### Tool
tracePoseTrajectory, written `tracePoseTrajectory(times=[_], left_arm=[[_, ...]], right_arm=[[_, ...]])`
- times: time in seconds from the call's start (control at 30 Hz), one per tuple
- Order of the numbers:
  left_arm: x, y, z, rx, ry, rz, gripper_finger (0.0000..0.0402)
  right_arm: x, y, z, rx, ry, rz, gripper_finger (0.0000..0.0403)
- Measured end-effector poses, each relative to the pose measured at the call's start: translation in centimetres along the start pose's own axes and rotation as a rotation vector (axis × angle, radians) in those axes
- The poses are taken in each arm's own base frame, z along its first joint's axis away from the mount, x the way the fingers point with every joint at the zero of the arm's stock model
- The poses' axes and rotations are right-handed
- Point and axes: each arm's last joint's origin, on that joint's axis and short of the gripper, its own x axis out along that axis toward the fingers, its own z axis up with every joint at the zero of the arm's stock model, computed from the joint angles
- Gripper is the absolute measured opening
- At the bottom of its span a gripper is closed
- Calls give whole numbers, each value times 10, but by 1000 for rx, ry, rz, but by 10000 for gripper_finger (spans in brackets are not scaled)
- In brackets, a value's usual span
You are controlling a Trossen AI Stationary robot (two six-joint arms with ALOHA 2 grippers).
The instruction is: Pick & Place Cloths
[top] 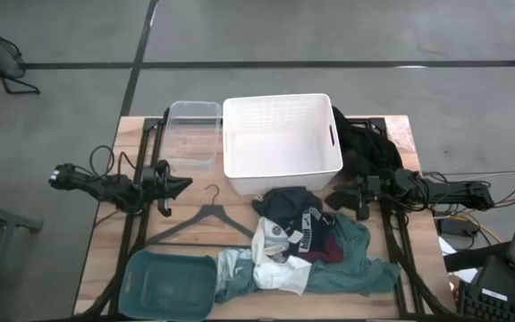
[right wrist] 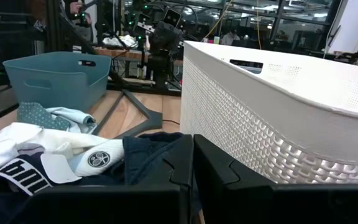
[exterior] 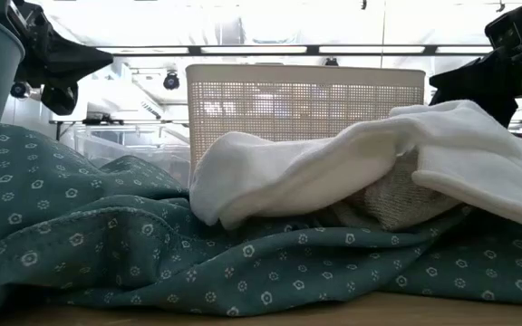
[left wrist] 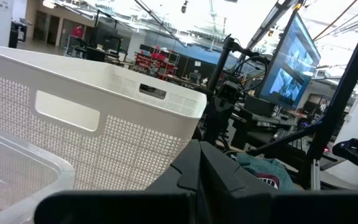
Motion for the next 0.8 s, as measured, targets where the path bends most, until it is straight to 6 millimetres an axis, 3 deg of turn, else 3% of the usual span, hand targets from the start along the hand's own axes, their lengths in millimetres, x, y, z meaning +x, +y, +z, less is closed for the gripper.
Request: tracePoseTrajectory(times=[0.4, 0.8], left_arm=[[0, 0, 0, 0, 0, 0, 10], [0, 0, 0, 0, 0, 0, 10]], right_arm=[[0, 0, 1, 60, -9, 0, 8], [-1, -1, 12, 362, -125, 16, 8]])
